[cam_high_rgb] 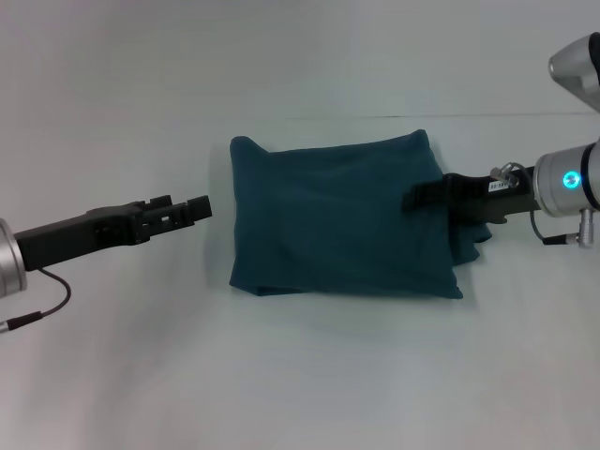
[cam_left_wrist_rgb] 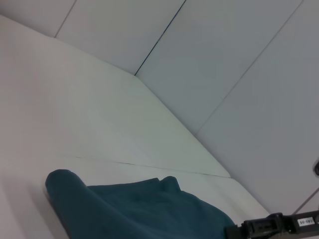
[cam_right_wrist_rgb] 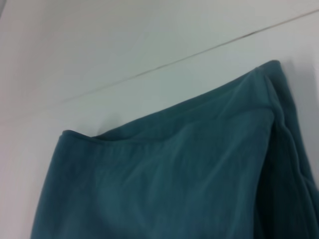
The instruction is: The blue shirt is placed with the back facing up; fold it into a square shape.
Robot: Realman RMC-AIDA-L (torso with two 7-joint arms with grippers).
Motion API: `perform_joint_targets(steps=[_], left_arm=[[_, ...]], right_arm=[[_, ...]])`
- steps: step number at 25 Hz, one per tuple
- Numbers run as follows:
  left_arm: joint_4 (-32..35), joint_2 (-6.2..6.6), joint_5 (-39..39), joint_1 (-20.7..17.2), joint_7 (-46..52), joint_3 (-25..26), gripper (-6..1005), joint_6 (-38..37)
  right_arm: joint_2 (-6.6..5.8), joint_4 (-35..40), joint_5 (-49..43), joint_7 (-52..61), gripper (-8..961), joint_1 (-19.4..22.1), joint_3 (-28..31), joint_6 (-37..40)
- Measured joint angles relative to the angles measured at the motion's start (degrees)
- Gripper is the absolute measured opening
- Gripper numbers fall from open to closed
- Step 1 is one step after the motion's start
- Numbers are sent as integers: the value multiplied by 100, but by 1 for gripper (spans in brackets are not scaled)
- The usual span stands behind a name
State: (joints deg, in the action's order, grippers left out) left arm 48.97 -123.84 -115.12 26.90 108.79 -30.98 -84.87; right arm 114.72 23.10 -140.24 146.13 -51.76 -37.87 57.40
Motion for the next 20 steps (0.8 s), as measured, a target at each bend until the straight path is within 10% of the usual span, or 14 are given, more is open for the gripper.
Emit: perform_joint_targets(steps=[20], left_arm=[[-19, -9, 8, 35, -1, 3, 936, 120]], right_arm=[[219, -53, 23, -69, 683, 43, -349, -417]])
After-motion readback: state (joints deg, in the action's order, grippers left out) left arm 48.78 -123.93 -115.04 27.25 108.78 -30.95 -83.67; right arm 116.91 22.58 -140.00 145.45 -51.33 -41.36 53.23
